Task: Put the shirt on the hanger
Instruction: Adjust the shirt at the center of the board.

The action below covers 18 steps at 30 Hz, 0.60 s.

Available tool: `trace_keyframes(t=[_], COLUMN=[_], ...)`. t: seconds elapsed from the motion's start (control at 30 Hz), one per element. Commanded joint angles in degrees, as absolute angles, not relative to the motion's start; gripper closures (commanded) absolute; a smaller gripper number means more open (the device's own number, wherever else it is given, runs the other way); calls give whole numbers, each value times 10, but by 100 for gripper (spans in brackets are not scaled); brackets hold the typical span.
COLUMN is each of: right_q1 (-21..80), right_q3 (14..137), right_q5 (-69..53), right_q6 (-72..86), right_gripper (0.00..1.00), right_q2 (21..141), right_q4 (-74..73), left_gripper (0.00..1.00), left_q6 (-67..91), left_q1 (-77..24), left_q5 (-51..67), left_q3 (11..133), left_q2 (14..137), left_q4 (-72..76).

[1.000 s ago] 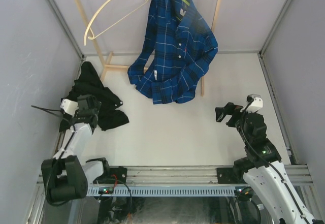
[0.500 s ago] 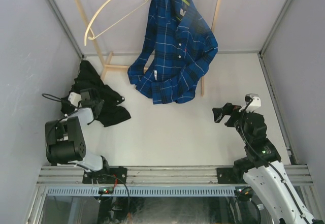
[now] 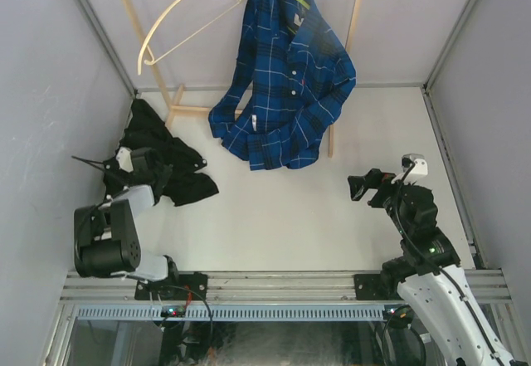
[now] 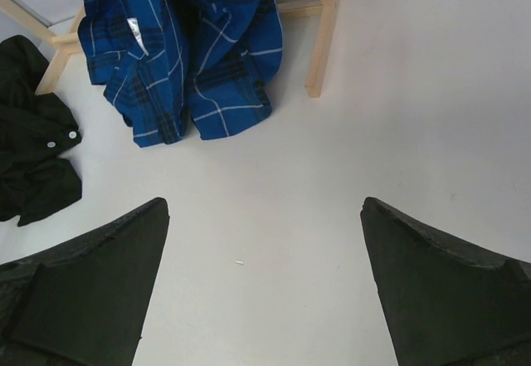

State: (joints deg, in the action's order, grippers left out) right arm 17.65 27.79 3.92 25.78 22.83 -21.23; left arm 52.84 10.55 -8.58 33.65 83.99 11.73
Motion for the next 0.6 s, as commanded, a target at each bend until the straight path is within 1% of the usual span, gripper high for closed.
trace_keyframes(t=[0.0, 0.1, 0.17, 0.37, 0.43, 0.57], right_q1=[174, 174, 174, 175, 175, 174], right_q3=[276, 272, 270, 256, 248, 240], right_q5=[37, 41, 44, 45, 48, 62], right_q6=[265, 266, 268, 274, 278, 298], right_gripper=[2, 2, 2, 3, 3, 3], right_q2=[231, 229, 227, 208, 201, 193], right_q4=[-193, -185, -182, -173, -167, -158], left_gripper=[100, 100, 100, 100, 100, 100], left_q6=[476, 425, 404, 388, 369, 306], left_q1=[58, -35, -114, -328, -384, -457], left_q5=[-69, -118, -164, -266, -281, -250], left_q3=[311, 308, 299, 233, 226, 249], left_q2=[754, 698, 664, 540, 518, 524], left_q4=[150, 101, 65, 33, 39, 66])
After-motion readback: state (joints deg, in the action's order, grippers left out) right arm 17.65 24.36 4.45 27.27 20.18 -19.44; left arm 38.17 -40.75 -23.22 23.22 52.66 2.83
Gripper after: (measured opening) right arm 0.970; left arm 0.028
